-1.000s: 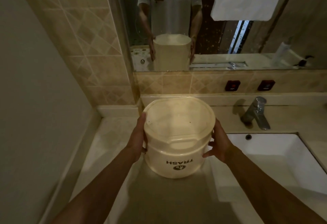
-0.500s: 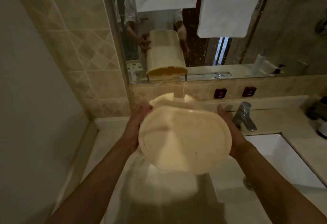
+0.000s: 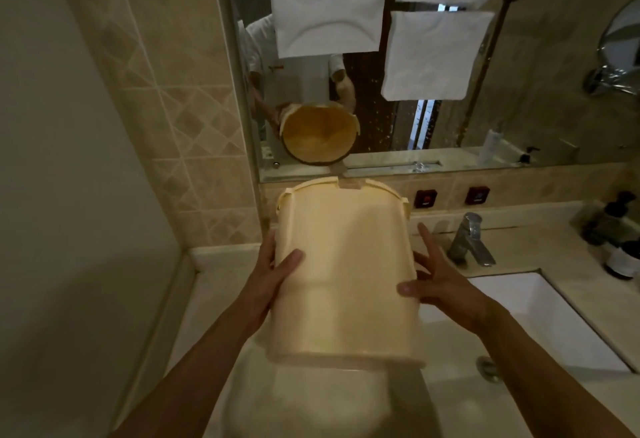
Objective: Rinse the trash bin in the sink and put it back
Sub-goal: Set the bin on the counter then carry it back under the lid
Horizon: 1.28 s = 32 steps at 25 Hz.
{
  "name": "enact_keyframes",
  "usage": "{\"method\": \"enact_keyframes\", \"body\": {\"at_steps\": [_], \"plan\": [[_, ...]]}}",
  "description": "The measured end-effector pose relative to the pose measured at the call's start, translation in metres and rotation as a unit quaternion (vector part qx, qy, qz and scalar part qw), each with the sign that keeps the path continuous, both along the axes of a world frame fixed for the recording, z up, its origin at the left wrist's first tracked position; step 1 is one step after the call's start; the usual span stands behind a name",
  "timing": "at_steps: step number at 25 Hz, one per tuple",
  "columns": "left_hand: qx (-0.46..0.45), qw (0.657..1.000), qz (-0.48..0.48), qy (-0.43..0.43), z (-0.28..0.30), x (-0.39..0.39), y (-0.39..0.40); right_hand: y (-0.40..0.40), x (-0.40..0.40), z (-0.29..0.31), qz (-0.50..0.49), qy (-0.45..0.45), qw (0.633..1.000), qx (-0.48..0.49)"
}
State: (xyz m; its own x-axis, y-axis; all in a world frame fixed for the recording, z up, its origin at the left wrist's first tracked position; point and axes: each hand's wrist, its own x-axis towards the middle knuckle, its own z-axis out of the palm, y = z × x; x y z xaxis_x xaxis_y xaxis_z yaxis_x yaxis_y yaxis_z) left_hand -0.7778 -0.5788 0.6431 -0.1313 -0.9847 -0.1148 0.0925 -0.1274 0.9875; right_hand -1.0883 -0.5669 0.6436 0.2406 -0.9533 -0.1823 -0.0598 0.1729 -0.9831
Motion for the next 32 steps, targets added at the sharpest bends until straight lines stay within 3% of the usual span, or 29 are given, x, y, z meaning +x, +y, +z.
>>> {"method": "enact_keyframes", "body": {"at_steps": [4,7,10,14,18,21,23,27,32], "plan": [[-0.094,0.982,-0.005,-0.162,-0.014,0.007,0.006,-0.007,0.009,0.005,-0.083,-0.017,0.995,0.058],[-0.172,0.945,-0.009,-0.278,-0.022,-0.003,0.019,-0.015,0.011,0.015,-0.122,-0.049,0.982,0.136],[-0.229,0.912,-0.001,-0.341,-0.032,-0.010,0.028,-0.018,0.014,0.025,-0.151,-0.077,0.974,0.148],[-0.206,0.933,0.013,-0.294,-0.033,-0.006,0.022,-0.022,0.020,0.020,-0.196,-0.068,0.967,0.148],[-0.159,0.982,0.044,-0.095,-0.019,0.005,0.018,-0.024,0.021,0.018,-0.243,-0.054,0.962,0.112],[-0.131,0.986,0.080,-0.063,-0.003,0.013,0.012,-0.020,0.019,0.022,-0.244,-0.043,0.965,0.090],[-0.081,0.993,0.052,-0.062,0.013,0.017,0.007,-0.015,0.016,0.019,-0.242,-0.034,0.966,0.081],[0.001,0.985,-0.079,-0.153,0.048,0.013,0.008,0.003,0.011,0.012,-0.254,-0.030,0.966,0.033],[0.040,0.928,-0.159,-0.334,0.062,-0.013,0.040,0.022,0.021,0.036,-0.153,0.077,0.980,-0.098]]}}
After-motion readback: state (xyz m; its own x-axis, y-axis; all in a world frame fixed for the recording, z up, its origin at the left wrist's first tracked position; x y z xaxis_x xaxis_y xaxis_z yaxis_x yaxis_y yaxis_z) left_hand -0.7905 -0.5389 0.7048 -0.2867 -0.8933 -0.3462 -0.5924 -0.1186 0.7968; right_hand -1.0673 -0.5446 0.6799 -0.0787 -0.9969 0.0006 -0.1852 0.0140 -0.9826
